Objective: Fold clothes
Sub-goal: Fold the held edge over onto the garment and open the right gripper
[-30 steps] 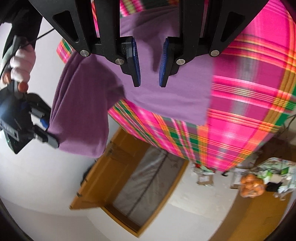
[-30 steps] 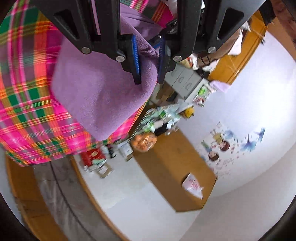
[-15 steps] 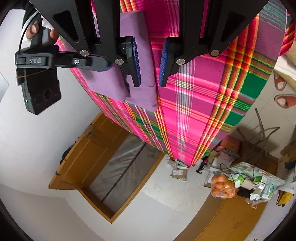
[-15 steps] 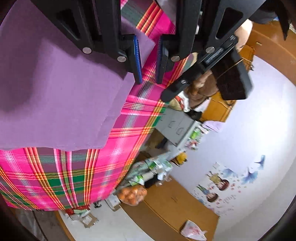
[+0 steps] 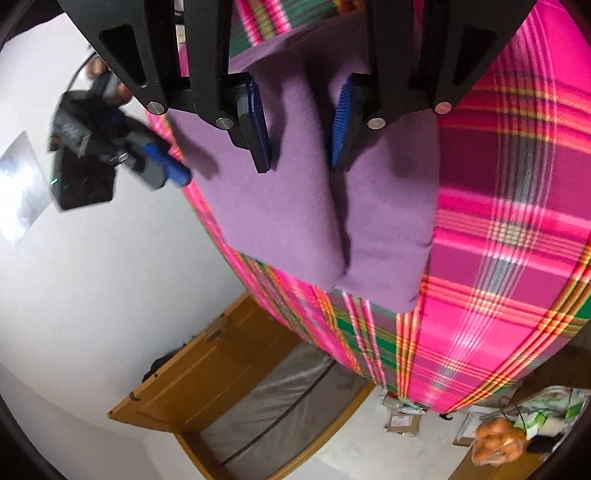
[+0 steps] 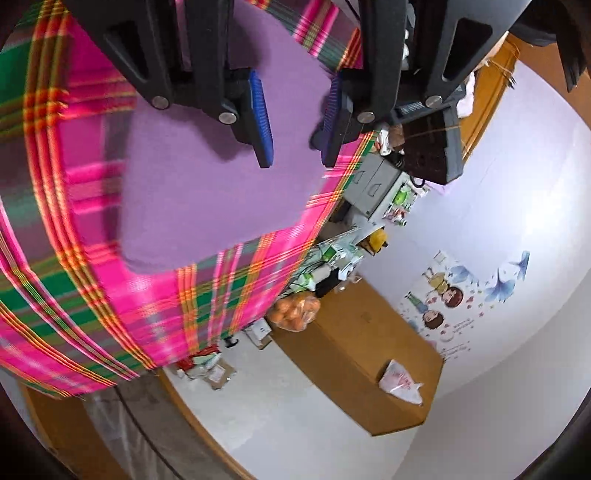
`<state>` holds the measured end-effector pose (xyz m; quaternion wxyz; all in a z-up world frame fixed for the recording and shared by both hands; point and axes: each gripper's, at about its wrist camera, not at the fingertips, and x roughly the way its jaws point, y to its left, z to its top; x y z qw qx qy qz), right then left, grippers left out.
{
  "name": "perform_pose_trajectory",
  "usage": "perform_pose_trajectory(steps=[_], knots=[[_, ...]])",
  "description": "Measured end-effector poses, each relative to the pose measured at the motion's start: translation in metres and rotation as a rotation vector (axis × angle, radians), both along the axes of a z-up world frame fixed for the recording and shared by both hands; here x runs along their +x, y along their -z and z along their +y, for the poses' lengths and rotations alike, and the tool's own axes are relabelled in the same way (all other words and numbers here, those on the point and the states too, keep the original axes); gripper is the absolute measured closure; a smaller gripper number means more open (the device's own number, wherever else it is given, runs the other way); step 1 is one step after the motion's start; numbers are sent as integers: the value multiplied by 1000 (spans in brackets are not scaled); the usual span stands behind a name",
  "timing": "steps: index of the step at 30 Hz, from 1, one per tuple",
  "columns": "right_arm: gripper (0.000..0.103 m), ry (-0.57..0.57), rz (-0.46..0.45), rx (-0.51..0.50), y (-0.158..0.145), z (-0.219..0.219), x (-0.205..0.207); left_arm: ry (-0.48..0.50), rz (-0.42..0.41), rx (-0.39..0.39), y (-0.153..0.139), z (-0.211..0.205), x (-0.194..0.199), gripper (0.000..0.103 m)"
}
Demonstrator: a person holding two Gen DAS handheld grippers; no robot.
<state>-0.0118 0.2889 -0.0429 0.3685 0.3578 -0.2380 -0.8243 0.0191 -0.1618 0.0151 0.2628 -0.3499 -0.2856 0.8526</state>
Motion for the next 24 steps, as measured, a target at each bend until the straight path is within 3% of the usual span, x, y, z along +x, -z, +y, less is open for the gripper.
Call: perform_pose_trajectory(steps=[2,7,14,18,24], knots=[[74,19,-1,-22,1,7,-2,-23,39,-1,-11,-3,1,93],[74,60,57,-17,-3,19,-1,-134,108,-34,-24,-27,7,93],[74,59,82,106,13,1,-5,-144,-36,-52,11,-33,6,94],[74,61,122,162,11,-3,-2,-139,-36,-64,11,-33,12,94],[74,53,129,170,12,-4,0,-125,-23,-45,13,-33,22,94]])
